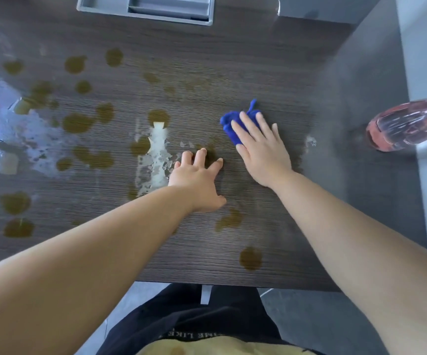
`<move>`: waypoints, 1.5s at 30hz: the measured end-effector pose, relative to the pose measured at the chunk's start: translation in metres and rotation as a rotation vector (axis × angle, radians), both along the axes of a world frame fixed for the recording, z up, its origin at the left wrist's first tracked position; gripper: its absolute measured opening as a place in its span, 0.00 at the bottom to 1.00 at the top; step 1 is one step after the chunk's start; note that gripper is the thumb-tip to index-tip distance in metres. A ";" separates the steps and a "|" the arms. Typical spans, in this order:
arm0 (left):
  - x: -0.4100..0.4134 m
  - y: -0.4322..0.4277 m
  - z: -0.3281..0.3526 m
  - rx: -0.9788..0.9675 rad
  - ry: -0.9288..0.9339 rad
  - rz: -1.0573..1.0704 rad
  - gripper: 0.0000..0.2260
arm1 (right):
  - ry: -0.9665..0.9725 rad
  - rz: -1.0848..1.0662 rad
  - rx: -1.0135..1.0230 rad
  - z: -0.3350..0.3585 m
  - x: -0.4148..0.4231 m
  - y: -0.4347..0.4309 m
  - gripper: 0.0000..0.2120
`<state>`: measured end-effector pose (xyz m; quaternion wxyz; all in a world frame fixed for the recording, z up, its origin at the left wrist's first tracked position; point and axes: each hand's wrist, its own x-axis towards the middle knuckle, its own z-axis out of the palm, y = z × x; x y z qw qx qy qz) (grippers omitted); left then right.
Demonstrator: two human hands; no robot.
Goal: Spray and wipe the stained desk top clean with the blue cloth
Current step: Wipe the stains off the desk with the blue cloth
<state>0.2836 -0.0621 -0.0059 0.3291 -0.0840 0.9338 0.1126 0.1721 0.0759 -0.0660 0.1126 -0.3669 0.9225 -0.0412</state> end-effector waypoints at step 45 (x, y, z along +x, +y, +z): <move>0.018 0.014 -0.004 0.100 0.332 0.096 0.27 | 0.056 -0.154 -0.007 -0.002 0.079 0.140 0.24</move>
